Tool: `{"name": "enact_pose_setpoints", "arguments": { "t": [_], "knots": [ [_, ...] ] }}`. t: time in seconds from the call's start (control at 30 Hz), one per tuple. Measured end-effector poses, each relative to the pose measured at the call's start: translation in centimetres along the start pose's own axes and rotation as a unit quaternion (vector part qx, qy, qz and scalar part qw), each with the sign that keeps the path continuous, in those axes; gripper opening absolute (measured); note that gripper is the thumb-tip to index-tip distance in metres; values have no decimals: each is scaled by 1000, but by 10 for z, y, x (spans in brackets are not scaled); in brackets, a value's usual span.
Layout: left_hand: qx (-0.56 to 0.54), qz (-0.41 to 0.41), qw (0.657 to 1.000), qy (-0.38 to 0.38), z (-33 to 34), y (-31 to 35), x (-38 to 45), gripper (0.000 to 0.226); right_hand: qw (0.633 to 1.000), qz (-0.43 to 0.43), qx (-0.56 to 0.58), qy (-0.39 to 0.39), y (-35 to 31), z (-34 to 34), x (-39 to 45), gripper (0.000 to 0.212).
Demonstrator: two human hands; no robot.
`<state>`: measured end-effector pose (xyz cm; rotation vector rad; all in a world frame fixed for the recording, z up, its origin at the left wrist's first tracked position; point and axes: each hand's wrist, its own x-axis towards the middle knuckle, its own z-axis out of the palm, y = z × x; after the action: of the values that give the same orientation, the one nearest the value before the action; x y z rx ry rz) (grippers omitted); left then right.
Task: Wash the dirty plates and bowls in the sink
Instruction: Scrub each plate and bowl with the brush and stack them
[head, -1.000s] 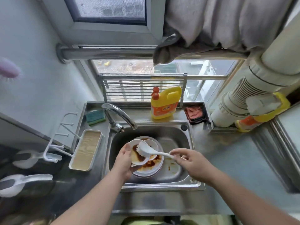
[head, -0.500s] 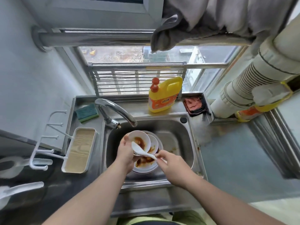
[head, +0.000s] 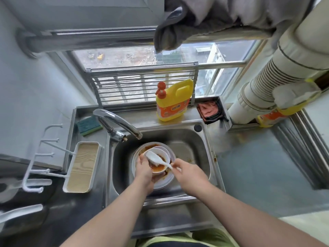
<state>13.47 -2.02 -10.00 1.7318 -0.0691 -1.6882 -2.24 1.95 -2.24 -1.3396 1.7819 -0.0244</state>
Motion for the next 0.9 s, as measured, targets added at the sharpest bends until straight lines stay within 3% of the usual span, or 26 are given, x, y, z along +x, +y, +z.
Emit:
{"name": "enact_pose_setpoints", "arguments": {
  "t": [0.07,0.2,0.27,0.43,0.5,0.6,0.67,0.77,0.83,0.9],
  "knots": [
    [17,20,1000,3,-2,7,4,37,998,9,-59,-13,13,-9,-2,16],
    [58,23,998,16,-2,5,8,43,990,19,115,-84,-5,-2,-13,9],
    [51,1,999,8,-1,-2,5,44,988,23,143,-61,-13,4,-3,10],
    [94,16,995,0,-2,12,3,35,991,-2,-133,-21,4,-7,-4,17],
    [122,38,992,8,-1,17,6,30,996,-13,-73,-46,2,-5,-18,14],
    [129,28,991,23,-1,12,5,31,990,6,112,-82,-14,-2,-14,11],
    [122,16,992,13,1,9,5,34,992,9,116,-50,-17,-3,-2,13],
    [143,11,990,4,5,15,3,35,996,-31,-83,-18,-11,-9,4,16],
    [155,6,988,4,8,23,2,36,971,-67,-229,3,-3,-9,1,16],
    [183,19,983,14,9,30,4,38,965,-70,-254,-1,4,-2,-3,19]
  ]
}}
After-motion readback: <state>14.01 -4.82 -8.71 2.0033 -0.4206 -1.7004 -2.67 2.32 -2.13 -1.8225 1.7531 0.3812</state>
